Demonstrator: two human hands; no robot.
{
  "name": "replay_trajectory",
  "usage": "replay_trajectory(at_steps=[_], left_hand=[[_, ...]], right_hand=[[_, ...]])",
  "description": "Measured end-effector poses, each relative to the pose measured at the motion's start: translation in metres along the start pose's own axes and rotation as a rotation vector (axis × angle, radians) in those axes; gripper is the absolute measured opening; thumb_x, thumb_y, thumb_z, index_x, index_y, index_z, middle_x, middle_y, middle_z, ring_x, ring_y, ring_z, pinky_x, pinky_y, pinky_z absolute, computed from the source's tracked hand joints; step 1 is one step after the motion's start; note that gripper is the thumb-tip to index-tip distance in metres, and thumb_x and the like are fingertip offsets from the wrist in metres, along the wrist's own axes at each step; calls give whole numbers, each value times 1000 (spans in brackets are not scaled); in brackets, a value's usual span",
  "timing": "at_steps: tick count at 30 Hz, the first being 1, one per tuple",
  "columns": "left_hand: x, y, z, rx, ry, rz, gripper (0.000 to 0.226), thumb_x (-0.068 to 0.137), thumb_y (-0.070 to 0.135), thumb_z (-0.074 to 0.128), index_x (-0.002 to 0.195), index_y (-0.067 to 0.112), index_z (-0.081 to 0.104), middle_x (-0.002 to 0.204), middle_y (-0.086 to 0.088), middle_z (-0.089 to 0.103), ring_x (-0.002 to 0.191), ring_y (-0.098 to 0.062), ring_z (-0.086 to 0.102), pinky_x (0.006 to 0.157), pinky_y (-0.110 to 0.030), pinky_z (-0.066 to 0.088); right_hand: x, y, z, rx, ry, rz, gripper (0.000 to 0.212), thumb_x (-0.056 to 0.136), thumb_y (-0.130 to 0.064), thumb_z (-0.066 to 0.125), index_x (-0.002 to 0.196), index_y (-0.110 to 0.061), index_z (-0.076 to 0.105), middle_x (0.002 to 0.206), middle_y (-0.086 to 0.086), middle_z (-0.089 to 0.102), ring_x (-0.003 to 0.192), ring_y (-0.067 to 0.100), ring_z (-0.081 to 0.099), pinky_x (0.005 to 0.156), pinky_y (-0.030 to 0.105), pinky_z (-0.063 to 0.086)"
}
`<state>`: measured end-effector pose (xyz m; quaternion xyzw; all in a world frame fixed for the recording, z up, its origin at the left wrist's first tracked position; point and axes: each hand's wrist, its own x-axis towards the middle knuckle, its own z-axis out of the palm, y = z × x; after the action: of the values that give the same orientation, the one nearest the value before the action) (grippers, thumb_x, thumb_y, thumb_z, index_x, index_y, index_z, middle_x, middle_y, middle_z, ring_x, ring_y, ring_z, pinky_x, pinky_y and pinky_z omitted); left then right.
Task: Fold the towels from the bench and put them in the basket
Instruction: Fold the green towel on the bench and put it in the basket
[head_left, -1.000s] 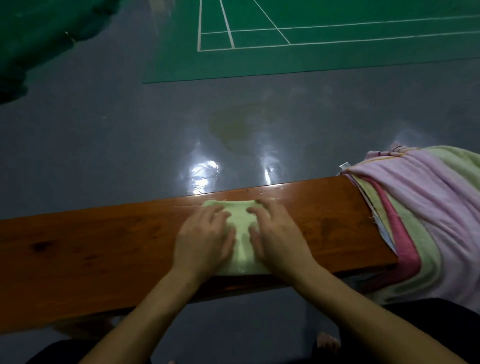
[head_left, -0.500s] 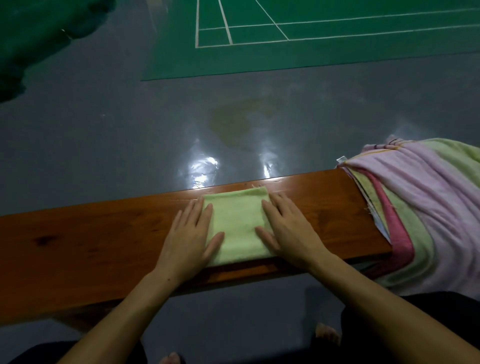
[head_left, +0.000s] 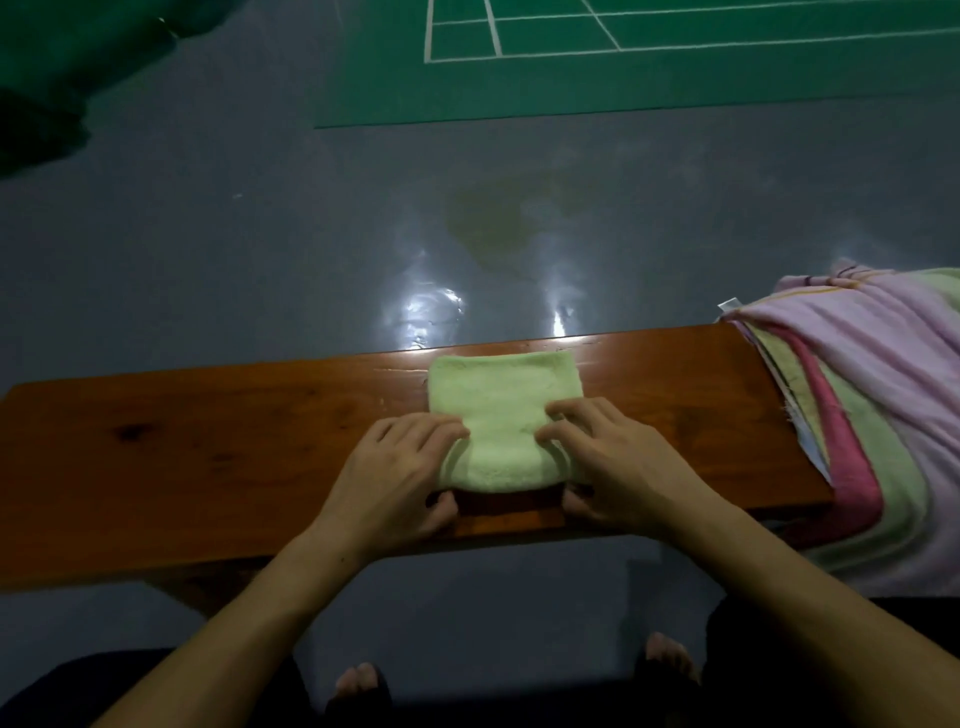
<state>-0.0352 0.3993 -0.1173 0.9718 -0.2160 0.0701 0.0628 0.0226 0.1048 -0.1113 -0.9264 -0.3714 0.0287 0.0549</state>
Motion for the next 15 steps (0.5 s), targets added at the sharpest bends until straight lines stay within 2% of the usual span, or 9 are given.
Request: replay_trajectory(at_steps=[2, 3, 6, 9, 11, 15], left_hand=[[5, -1, -1, 12, -3, -28, 56, 74, 42, 64, 127, 23, 62, 132, 2, 66, 119, -23, 61, 94, -42, 51], [7, -1, -1, -13, 6, -56, 52, 77, 44, 63, 125, 24, 63, 129, 2, 67, 116, -22, 62, 92, -42, 51], [13, -5, -3, -160, 65, -141, 39, 82, 45, 62, 116, 25, 65, 118, 6, 71, 108, -18, 63, 85, -39, 49], [14, -10, -4, -272, 97, -168, 31, 87, 44, 58, 110, 26, 68, 113, 11, 72, 102, -15, 63, 82, -38, 49], [13, -12, -8, -336, 108, -196, 29, 90, 45, 54, 108, 26, 66, 100, 10, 70, 89, -15, 60, 75, -39, 48], [11, -12, -14, -425, 159, -273, 23, 93, 49, 52, 103, 30, 60, 79, 12, 63, 66, -15, 56, 57, -35, 40]], right_hand=[[8, -2, 0, -6, 7, 51, 52, 89, -31, 69, 137, -25, 49, 153, 1, 46, 131, 24, 52, 79, 35, 61], [11, -3, -1, 7, 22, 76, 51, 89, -29, 69, 136, -25, 50, 150, 1, 49, 128, 24, 54, 76, 36, 61], [12, 0, -4, 69, 74, 119, 44, 88, -45, 57, 128, -27, 52, 135, -4, 57, 116, 19, 57, 70, 34, 56], [11, 1, -9, 192, 109, 163, 44, 89, -54, 44, 122, -27, 55, 123, -7, 60, 107, 14, 56, 73, 37, 56], [11, 0, -12, 284, 137, 194, 37, 91, -54, 48, 115, -28, 56, 110, -9, 61, 97, 13, 56, 73, 39, 53], [9, -2, -17, 446, 188, 247, 26, 94, -54, 55, 104, -30, 55, 89, -13, 63, 76, 8, 58, 64, 38, 51]])
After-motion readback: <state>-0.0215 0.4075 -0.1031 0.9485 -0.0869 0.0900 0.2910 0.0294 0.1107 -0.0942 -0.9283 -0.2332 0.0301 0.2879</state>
